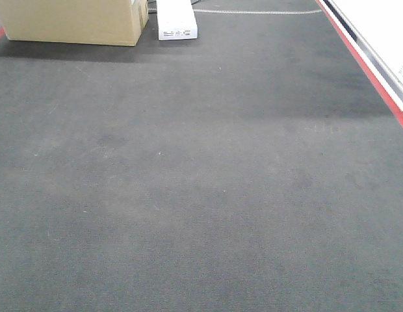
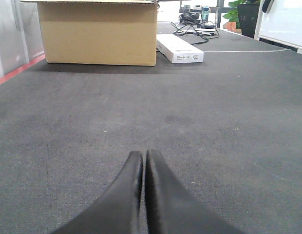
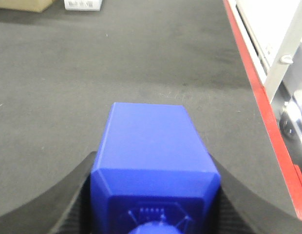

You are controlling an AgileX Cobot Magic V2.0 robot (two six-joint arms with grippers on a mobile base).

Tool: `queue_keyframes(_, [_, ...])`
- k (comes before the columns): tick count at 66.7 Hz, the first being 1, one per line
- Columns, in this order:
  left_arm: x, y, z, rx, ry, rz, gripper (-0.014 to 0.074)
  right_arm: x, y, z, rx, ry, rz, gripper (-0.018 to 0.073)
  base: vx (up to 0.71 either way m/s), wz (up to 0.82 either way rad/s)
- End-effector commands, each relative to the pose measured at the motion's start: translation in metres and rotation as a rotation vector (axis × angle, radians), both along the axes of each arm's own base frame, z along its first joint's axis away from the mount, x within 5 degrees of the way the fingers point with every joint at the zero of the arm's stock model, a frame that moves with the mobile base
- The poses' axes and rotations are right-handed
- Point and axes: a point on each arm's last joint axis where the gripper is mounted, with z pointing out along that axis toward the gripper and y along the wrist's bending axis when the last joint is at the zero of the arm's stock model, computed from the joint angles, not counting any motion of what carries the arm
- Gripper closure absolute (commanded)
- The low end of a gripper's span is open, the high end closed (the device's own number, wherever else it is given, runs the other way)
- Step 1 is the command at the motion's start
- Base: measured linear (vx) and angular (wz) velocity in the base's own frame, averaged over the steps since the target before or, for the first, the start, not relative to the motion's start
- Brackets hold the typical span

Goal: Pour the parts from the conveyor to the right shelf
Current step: 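Lift the blue block off the conveyor with the right gripper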

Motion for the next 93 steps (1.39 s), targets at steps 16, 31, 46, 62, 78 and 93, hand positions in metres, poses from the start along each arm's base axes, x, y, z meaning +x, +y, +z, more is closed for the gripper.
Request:
queue_keyframes(16, [0.001, -0.001, 0.013, -0.018, -0.081, -0.008, 0.0602, -0.055, 0.000, -0.034, -0.003, -0.217, -0.006, 0.0564, 0.00, 0.00])
queue_keyframes(31, [0.001, -0.001, 0.013, -0.018, -0.081, -0.008, 0.0602, -0.053, 0.000, -0.038, -0.023, -0.183, -0.001, 0.0564, 0.00, 0.00])
queue_keyframes(46, [0.001, -0.001, 0.013, -0.018, -0.081, -0.008, 0.0602, -0.054, 0.000, -0.039, -0.013, -0.168, 0.005, 0.0564, 0.00, 0.00])
queue_keyframes(62, [0.001, -0.001, 0.013, -0.018, -0.081, -0.008, 0.0602, -0.054, 0.000, -0.039, -0.013, -0.168, 0.005, 0.0564, 0.00, 0.00])
queue_keyframes(78, [0.001, -0.001, 0.013, -0.018, -0.081, -0.008, 0.0602, -0.054, 0.000, -0.039, -0.013, -0.168, 0.005, 0.0564, 0.00, 0.00])
queue_keyframes(93, [0.001, -0.001, 0.013, -0.018, -0.081, -0.008, 0.0602, -0.054, 0.000, -0.039, -0.013, -0.168, 0.005, 0.0564, 0.00, 0.00])
